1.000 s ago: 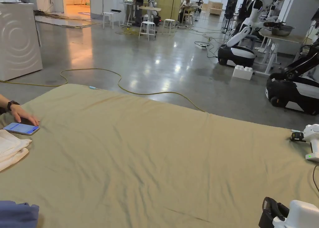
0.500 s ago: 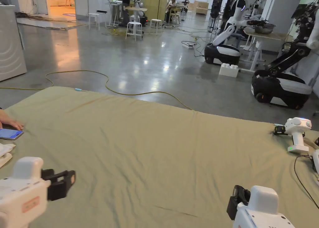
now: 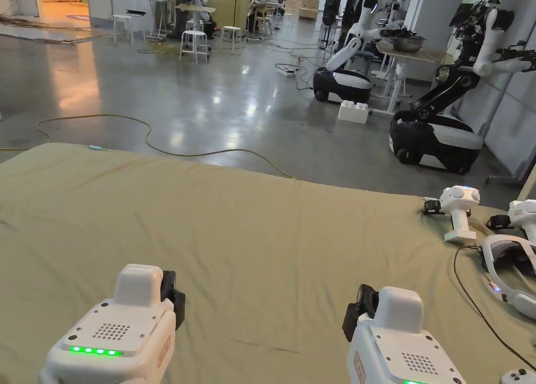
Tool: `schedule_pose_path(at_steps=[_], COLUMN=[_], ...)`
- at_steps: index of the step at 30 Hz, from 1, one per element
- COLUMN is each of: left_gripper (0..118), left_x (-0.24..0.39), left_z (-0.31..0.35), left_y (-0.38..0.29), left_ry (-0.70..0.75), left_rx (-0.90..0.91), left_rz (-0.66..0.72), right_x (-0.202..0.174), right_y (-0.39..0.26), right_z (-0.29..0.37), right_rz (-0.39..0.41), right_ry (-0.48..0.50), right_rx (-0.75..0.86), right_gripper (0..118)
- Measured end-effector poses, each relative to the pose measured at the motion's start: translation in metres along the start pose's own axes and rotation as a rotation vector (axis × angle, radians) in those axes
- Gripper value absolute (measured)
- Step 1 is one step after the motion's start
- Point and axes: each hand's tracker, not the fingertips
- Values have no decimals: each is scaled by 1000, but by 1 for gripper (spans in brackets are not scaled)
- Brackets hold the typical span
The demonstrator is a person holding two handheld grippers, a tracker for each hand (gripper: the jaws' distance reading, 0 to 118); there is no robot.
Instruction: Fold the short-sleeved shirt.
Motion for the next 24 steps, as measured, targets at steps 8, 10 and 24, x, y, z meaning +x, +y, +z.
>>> schedule_pose_path(at_steps=[8,10,24], left_gripper=[2,2,2], left_x=[10,10,4], left_z=[8,9,8], left_y=[8,9,4], left_ry=[10,19,26], left_rx=[61,76,85], left_rz=[-106,-126,-114], right_x=[-6,-6,-9], right_y=[-2,-4,-10], right_z=[7,9,12], right_rz=[35,28,32], right_ry=[-4,-4,-18], right_rx=[29,31,13], right_gripper=[0,0,0])
